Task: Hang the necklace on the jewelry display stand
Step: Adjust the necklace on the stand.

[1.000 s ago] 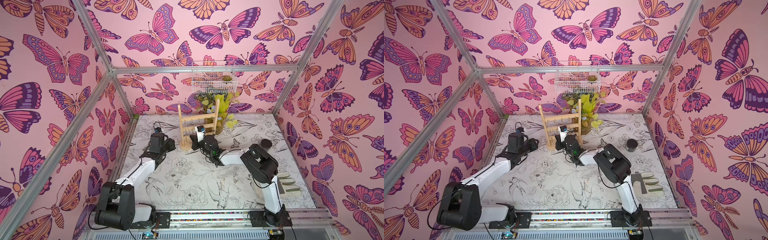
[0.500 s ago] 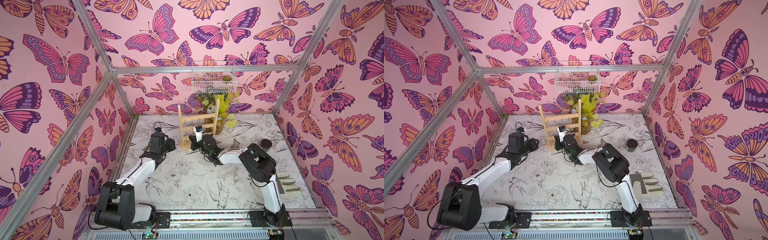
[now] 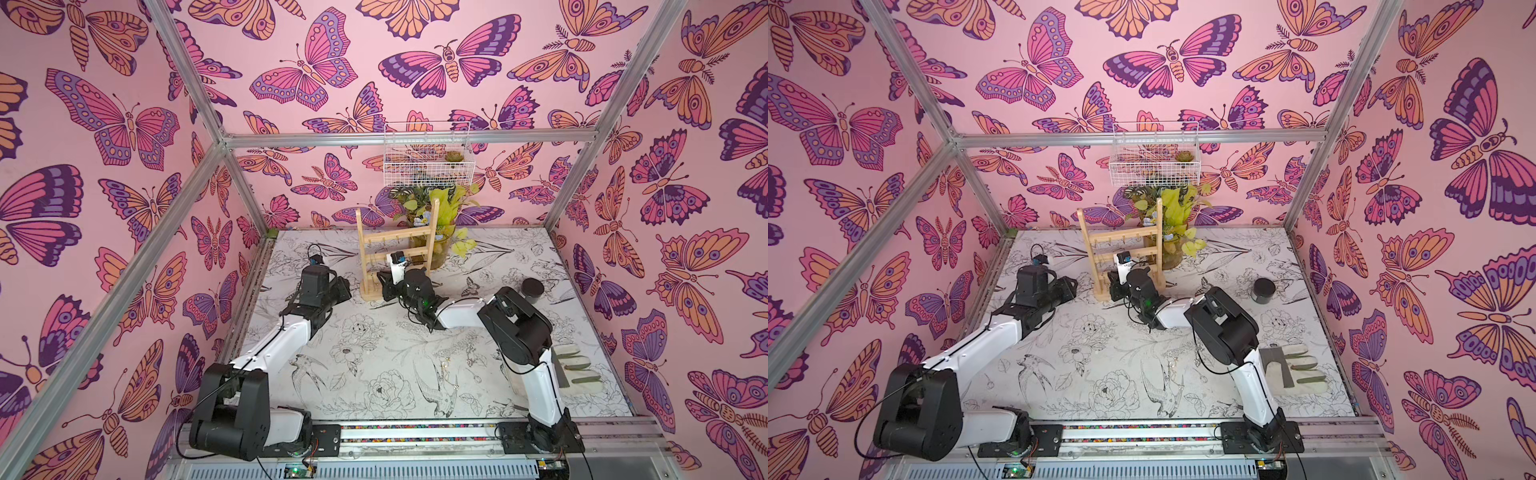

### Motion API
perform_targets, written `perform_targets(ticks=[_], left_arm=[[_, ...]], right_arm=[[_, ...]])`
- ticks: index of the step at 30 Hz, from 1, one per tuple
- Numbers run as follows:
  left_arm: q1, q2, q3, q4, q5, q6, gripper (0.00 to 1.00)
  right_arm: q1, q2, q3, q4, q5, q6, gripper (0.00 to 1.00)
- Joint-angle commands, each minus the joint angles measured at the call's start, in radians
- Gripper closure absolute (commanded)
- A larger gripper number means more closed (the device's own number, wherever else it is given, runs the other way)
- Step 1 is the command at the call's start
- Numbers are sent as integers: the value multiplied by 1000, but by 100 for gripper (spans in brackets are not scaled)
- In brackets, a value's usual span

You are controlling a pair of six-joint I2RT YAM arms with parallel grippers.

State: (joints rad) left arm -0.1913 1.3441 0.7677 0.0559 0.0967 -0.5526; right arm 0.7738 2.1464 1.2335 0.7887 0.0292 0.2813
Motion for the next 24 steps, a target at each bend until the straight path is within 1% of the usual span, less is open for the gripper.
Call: perform_targets(ticks=[1, 4, 8, 16, 18, 22, 24], left_arm=[[-7, 16, -17, 15, -13, -4, 67], [-10, 23, -15, 15, -12, -4, 67], [-20, 25, -16, 12, -18, -6, 67], [-42, 4, -13, 0, -43, -8, 67], [-46, -4, -12, -10, -48, -9, 67], [-58, -24, 0, -49, -60, -7, 67], [-73, -37, -1, -79, -63, -8, 67]], right_arm=[[6, -15, 11, -15, -2, -20, 85], [5, -31, -3, -9, -9, -21, 84], [6, -60, -30, -8, -9, -27, 77], [6, -135, -95, -6, -21, -41, 70], [5, -160, -112, -10, -25, -37, 67], [4, -210, -132, -75, -29, -35, 61], [-4, -234, -137, -134, -54, -18, 57]])
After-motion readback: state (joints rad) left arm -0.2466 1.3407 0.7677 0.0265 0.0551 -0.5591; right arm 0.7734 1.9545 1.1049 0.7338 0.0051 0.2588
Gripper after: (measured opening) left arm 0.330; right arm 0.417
